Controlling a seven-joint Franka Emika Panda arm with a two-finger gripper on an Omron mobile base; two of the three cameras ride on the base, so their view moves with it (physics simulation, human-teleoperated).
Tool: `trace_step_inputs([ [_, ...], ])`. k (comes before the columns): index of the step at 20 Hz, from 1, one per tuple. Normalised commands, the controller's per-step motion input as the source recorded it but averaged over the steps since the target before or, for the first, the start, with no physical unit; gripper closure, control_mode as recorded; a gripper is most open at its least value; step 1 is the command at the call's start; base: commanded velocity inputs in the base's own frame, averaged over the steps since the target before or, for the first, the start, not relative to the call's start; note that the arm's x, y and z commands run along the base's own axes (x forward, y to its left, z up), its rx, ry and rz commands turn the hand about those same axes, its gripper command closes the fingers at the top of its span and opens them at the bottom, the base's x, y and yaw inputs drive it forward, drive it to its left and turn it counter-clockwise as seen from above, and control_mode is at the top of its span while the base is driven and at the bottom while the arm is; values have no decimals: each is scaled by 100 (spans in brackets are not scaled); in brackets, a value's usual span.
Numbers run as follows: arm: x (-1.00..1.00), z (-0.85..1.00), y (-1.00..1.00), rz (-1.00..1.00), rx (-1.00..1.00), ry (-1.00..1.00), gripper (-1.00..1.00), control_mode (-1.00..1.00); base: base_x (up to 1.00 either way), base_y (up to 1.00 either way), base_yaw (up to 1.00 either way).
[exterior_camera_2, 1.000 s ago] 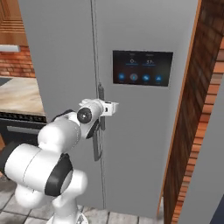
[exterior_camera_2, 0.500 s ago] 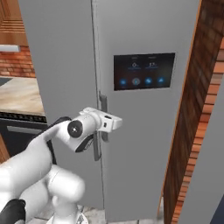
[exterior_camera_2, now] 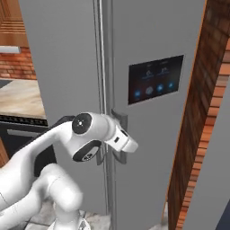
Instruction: Take the lemon wedge from the fridge and place it on the plate with fish on the dining counter.
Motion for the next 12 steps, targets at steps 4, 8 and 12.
trace_step_inputs([
  [4, -100, 21, -56, -25, 9, -21, 100, -100, 0, 0, 0],
  [8, -96, 10, 71, -3, -26, -42, -100, -100, 0, 0, 0],
  [12, -32, 23, 100, -3, -38, -51, -100, -100, 0, 0, 0],
])
